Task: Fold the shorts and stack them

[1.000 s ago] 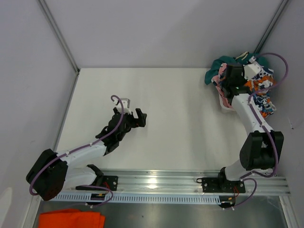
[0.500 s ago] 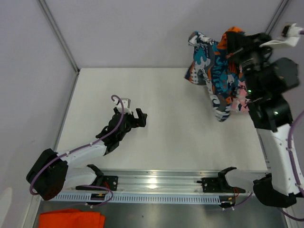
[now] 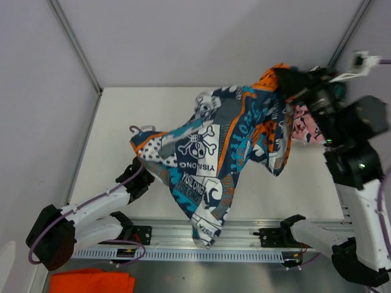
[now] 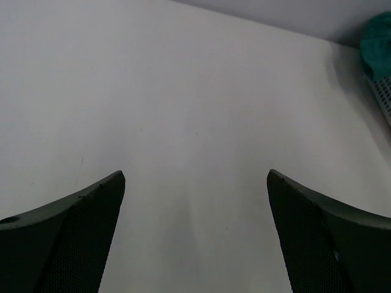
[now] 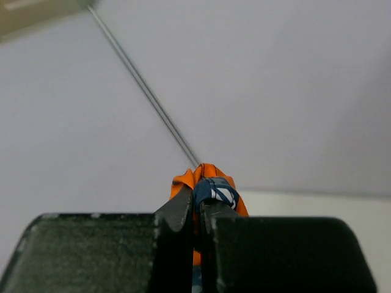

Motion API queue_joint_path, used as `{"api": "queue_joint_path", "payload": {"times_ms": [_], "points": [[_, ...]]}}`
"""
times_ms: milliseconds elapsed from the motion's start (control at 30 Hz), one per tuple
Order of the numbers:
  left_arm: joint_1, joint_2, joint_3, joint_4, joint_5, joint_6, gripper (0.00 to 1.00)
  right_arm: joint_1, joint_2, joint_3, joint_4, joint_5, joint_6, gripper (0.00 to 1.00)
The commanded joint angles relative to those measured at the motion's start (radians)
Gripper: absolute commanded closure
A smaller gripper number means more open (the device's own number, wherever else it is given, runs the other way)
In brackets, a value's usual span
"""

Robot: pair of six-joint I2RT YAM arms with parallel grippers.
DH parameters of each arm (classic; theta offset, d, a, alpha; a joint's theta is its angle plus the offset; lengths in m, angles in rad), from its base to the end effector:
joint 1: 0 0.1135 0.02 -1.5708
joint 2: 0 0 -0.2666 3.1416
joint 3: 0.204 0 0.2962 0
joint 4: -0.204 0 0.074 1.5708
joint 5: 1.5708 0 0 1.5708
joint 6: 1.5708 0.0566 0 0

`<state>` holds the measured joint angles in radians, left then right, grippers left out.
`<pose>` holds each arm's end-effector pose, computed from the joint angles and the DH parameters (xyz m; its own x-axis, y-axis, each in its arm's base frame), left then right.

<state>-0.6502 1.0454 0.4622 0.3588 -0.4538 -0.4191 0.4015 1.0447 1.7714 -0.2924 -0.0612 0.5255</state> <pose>0.2404 -0.1517 0.2067 -0.2448 -0.2734 -0.9303 0.1142 0.9446 -0.3076 0.1656 0.0741 0.6365 0.1138 0.5923 -0.7977 -0.5759 0.6935 0.4328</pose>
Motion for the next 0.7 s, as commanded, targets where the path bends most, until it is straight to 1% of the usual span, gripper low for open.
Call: {"api": "queue_joint_path", "payload": {"times_ms": [0, 33, 67, 100, 133, 167, 200, 233, 300, 333, 367, 400, 433, 500, 533, 600, 667], "points": [[-0.003, -0.077, -0.032, 0.005, -0.131, -0.040, 0.01, -0.010, 0.040, -0.307, -0.080, 0.023, 0.070, 0.99], [-0.003, -0.087, -0.037, 0.008, -0.137, -0.040, 0.01, -0.021, 0.055, -0.364, -0.070, 0.012, 0.068, 0.98], [-0.003, -0.103, -0.043, 0.012, -0.144, -0.043, 0.01, -0.035, 0.078, -0.410, -0.062, -0.024, 0.065, 0.94], [-0.003, -0.107, -0.054, 0.022, -0.144, -0.044, 0.01, -0.062, 0.171, -0.435, -0.098, -0.028, 0.036, 0.64], [-0.003, -0.108, -0.056, 0.025, -0.143, -0.044, 0.01, -0.073, 0.234, -0.408, -0.152, -0.019, 0.025, 0.35], [-0.003, -0.102, -0.056, 0.028, -0.140, -0.043, 0.01, -0.085, 0.301, -0.368, -0.285, -0.014, 0.005, 0.17], [-0.003, -0.096, -0.053, 0.025, -0.138, -0.041, 0.01, -0.095, 0.398, -0.328, -0.328, 0.001, -0.031, 0.08], [-0.003, -0.090, -0.045, 0.019, -0.140, -0.041, 0.01, -0.092, 0.414, -0.319, -0.341, 0.011, -0.039, 0.08], [-0.003, -0.067, -0.031, 0.005, -0.138, -0.038, 0.01, -0.066, 0.382, -0.393, -0.236, -0.017, -0.068, 0.08], [-0.003, -0.059, -0.017, 0.002, -0.138, -0.038, 0.01, -0.052, 0.314, -0.493, -0.191, -0.028, -0.077, 0.08], [-0.003, -0.053, -0.013, -0.004, -0.137, -0.038, 0.01, -0.040, 0.278, -0.536, -0.133, -0.032, -0.085, 0.08], [-0.003, -0.042, -0.010, -0.009, -0.137, -0.038, 0.01, -0.024, 0.246, -0.571, -0.119, -0.037, -0.093, 0.08], [-0.003, -0.036, -0.011, -0.011, -0.135, -0.038, 0.01, -0.001, 0.189, -0.626, -0.114, -0.043, -0.097, 0.09], [-0.003, -0.024, 0.000, -0.021, -0.138, -0.044, 0.01, 0.026, 0.134, -0.685, -0.117, -0.048, -0.114, 0.10], [-0.003, -0.021, 0.004, -0.026, -0.138, -0.046, 0.01, 0.061, 0.076, -0.714, -0.122, -0.046, -0.123, 0.11], [-0.002, -0.013, 0.012, -0.032, -0.138, -0.050, 0.01, 0.106, 0.022, -0.799, -0.126, -0.052, -0.136, 0.12], [-0.002, -0.004, 0.019, -0.038, -0.138, -0.059, 0.01, 0.184, -0.033, -0.858, -0.143, -0.068, -0.139, 0.14]]}}
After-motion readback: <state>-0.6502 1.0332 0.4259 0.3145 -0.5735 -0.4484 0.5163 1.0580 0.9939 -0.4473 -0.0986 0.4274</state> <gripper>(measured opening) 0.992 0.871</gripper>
